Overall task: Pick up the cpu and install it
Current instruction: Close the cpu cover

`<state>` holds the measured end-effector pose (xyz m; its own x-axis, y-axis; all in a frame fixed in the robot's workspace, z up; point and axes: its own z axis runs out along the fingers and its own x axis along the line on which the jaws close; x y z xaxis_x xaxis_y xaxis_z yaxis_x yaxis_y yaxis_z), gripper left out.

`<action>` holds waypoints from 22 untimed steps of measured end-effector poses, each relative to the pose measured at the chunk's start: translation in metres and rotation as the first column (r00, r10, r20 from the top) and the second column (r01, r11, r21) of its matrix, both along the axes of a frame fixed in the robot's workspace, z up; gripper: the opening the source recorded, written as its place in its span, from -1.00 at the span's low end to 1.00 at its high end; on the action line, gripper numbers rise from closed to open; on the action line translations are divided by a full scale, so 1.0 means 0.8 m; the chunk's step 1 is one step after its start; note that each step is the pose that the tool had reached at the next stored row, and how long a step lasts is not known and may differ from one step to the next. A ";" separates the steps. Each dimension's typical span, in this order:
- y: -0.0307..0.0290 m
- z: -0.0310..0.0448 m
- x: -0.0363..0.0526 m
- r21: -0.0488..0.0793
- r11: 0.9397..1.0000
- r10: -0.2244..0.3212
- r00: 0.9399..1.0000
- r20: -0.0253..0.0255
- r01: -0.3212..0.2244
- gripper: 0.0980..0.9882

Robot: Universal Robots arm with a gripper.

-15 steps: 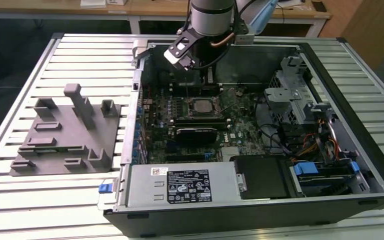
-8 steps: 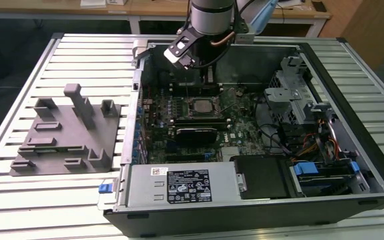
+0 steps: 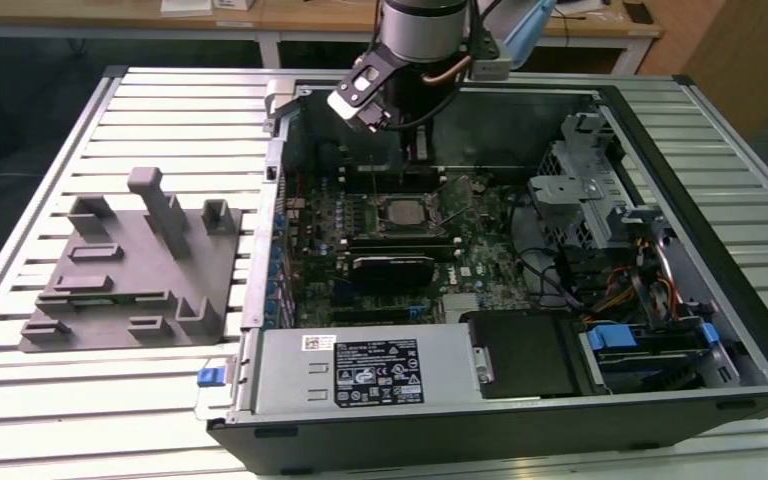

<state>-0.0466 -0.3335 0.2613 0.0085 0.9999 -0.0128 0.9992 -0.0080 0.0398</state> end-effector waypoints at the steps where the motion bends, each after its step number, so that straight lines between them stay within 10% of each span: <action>1: 0.0000 0.0009 0.000 0.000 1.000 0.000 1.000 0.000 0.000 -0.98; 22: 0.0009 0.0084 0.010 0.000 1.000 0.000 1.000 0.000 0.000 -0.98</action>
<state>-0.0387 -0.3328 0.2681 0.0085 0.9999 -0.0128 0.9992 -0.0080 0.0397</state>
